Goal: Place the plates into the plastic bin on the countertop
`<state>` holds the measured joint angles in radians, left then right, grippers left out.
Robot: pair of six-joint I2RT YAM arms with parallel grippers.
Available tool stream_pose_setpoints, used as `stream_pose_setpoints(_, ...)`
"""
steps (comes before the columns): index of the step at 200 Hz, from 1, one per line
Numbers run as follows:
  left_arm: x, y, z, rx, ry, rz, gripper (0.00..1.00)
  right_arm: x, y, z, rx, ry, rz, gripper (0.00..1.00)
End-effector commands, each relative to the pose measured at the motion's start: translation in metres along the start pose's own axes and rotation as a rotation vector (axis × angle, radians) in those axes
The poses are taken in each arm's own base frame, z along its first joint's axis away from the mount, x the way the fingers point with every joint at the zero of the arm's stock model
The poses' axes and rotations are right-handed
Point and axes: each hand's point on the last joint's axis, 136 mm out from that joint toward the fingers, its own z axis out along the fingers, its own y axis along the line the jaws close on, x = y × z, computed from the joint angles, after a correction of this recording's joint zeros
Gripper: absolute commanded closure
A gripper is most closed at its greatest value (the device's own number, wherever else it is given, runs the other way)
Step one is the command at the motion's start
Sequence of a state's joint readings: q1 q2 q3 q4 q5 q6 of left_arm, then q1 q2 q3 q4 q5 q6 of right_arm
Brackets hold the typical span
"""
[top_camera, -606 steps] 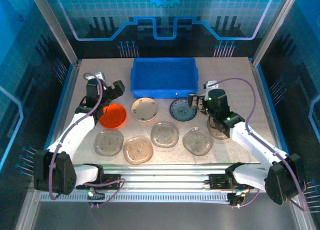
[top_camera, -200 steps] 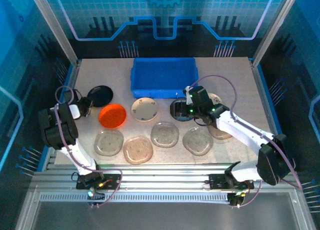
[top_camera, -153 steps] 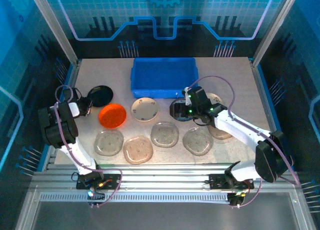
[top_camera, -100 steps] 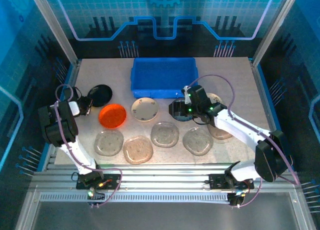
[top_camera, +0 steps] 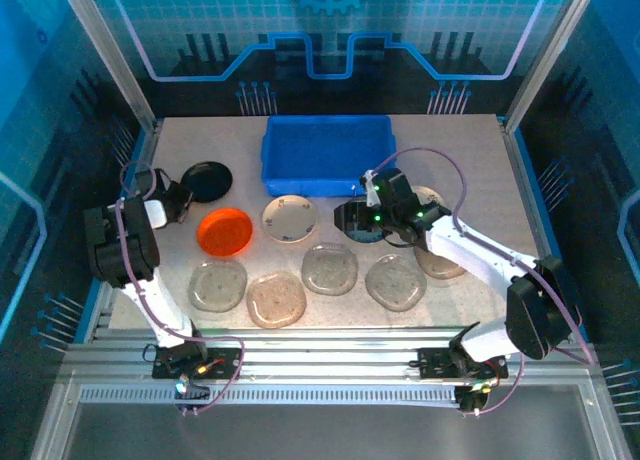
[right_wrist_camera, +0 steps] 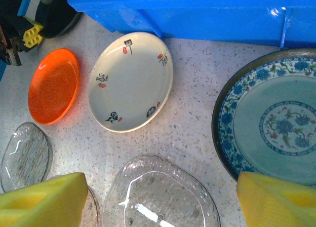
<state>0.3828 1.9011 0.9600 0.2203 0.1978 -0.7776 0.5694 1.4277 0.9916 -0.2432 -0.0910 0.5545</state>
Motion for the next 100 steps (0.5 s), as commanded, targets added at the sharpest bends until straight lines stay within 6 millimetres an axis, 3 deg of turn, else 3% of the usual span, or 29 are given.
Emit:
stream_pose_setpoints(1, 0.0, -0.026, -0.012, 0.083, -0.013, 0.063, 1.0, -0.008, 0.014, -0.001, -0.032, -0.004, -0.012, 0.2)
stream_pose_setpoints(71, -0.008, -0.056, -0.037, 0.143, -0.039, 0.117, 1.0, -0.018, 0.023, 0.002, -0.054, -0.01, -0.024, 0.21)
stream_pose_setpoints(100, -0.009, -0.072, -0.064, 0.186, -0.063, 0.138, 1.0, -0.028, 0.03, 0.0, -0.062, -0.023, -0.046, 0.21)
